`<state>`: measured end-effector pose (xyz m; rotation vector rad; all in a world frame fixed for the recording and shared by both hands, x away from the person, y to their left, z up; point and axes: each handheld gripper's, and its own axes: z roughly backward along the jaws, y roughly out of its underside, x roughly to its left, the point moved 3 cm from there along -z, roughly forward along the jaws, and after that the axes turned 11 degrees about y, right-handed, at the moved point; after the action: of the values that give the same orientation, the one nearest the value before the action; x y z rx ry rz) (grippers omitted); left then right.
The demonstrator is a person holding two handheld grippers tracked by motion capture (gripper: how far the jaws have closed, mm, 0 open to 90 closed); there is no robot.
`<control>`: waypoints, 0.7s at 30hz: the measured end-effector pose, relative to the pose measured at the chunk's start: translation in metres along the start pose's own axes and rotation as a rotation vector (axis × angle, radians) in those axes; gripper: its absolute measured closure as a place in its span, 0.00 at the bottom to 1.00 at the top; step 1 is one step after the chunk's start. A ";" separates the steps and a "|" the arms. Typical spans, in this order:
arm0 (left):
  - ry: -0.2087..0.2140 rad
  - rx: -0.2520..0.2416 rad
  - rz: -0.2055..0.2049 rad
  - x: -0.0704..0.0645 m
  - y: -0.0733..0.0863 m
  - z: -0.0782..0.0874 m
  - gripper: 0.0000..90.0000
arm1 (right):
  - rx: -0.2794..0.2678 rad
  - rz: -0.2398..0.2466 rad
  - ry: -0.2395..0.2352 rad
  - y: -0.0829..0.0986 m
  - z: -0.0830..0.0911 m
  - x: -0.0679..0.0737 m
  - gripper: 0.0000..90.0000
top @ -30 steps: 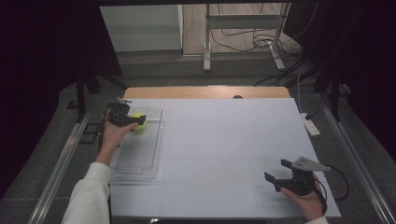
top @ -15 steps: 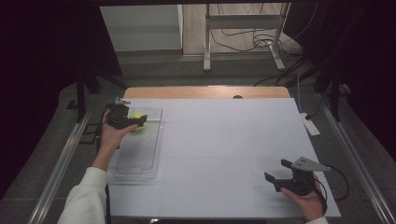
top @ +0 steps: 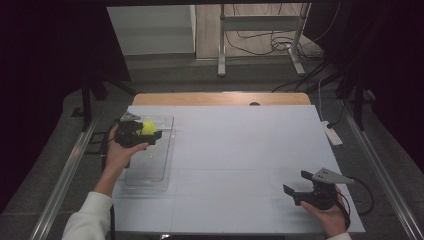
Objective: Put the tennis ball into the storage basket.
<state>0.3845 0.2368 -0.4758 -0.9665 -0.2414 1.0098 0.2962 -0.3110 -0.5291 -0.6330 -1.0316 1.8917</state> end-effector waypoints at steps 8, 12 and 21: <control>0.052 -0.025 -0.034 -0.022 0.013 0.012 0.15 | -0.001 0.002 0.002 0.000 0.000 0.000 0.11; 0.067 -0.030 -0.049 -0.029 0.016 0.014 0.15 | -0.001 0.003 0.001 0.000 0.000 0.001 0.11; 0.114 -0.053 -0.070 -0.049 0.037 0.023 0.14 | -0.002 0.003 0.005 0.000 0.000 0.000 0.11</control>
<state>0.3218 0.2173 -0.4793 -1.0535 -0.2063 0.8850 0.2960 -0.3108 -0.5286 -0.6407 -1.0299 1.8912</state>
